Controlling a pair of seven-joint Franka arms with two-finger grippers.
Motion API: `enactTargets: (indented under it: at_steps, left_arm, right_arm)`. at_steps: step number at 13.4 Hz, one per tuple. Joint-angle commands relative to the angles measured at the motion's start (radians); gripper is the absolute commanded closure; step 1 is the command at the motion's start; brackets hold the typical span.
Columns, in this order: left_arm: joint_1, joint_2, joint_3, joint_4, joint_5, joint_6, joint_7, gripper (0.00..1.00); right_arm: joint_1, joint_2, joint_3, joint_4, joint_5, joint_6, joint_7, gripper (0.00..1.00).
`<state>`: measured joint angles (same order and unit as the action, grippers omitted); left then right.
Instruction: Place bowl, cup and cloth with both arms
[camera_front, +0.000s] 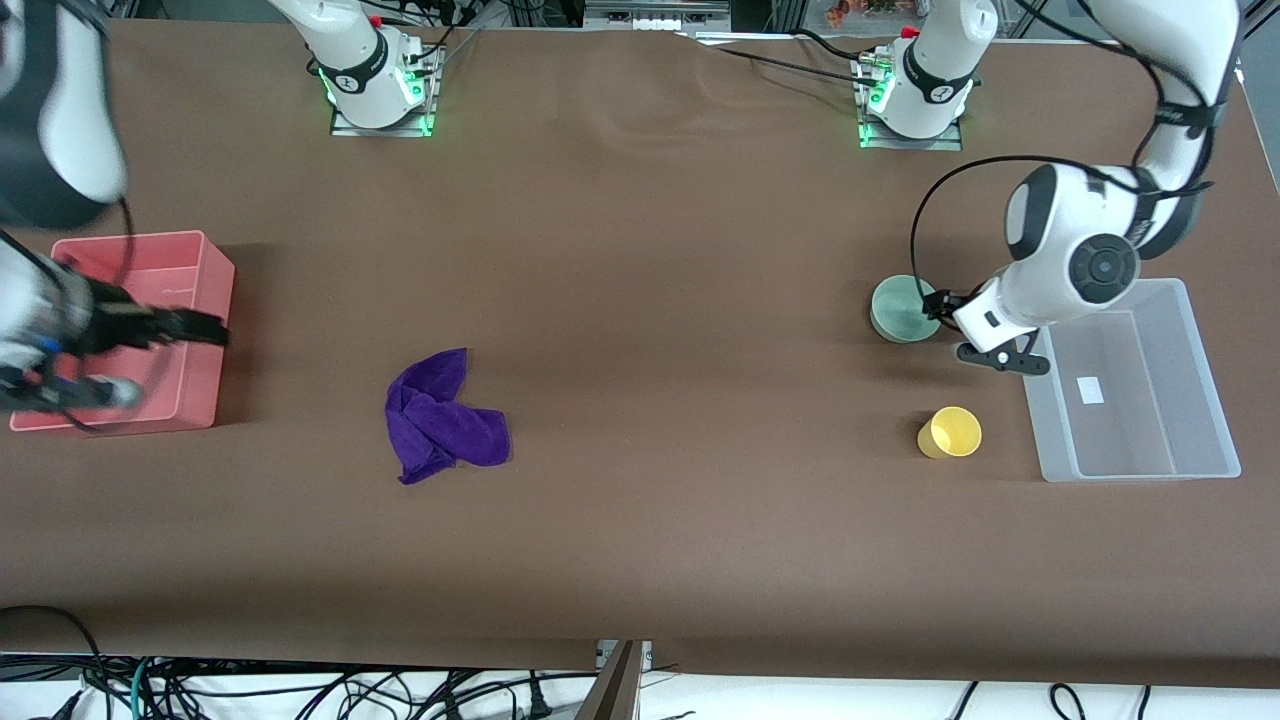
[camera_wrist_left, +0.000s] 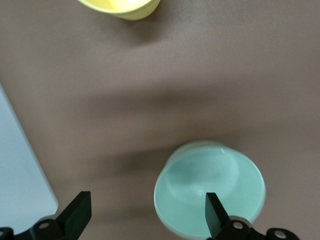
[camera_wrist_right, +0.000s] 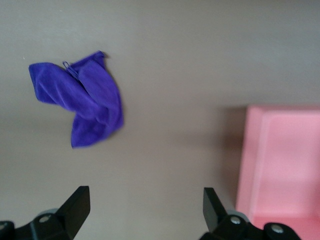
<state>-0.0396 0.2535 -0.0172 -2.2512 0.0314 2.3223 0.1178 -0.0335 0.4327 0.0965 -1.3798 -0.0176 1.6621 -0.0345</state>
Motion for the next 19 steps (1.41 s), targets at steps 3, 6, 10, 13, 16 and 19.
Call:
enactTargets:
  at_steps: [3,6,10,13,16,19]
  left_arm:
    - [-0.008,0.072,0.005,-0.024,-0.021,0.127,0.288,0.22]
    - [-0.008,0.072,0.005,-0.030,-0.024,0.123,0.356,1.00]
    - [-0.008,0.066,0.003,-0.028,-0.024,0.117,0.364,1.00]
    - [-0.009,0.023,-0.003,-0.010,-0.022,0.038,0.364,1.00]
    - [0.001,-0.059,-0.004,0.129,-0.022,-0.226,0.390,1.00]
    - [0.050,-0.056,0.023,0.345,0.002,-0.453,0.558,1.00]
  right_arm:
    - [0.095,0.135,0.020,-0.131,0.004,0.327,0.005,0.00]
    - [0.130,0.185,0.038,-0.295,0.002,0.615,0.004,0.00]
    - [0.161,0.227,0.039,-0.353,-0.002,0.685,-0.008,0.01]
    - [0.161,0.232,0.039,-0.373,-0.002,0.714,-0.074,0.91]
    - [0.150,0.225,0.035,-0.367,-0.001,0.705,-0.087,1.00]
    - [0.117,0.166,0.032,-0.312,-0.001,0.609,-0.091,1.00]
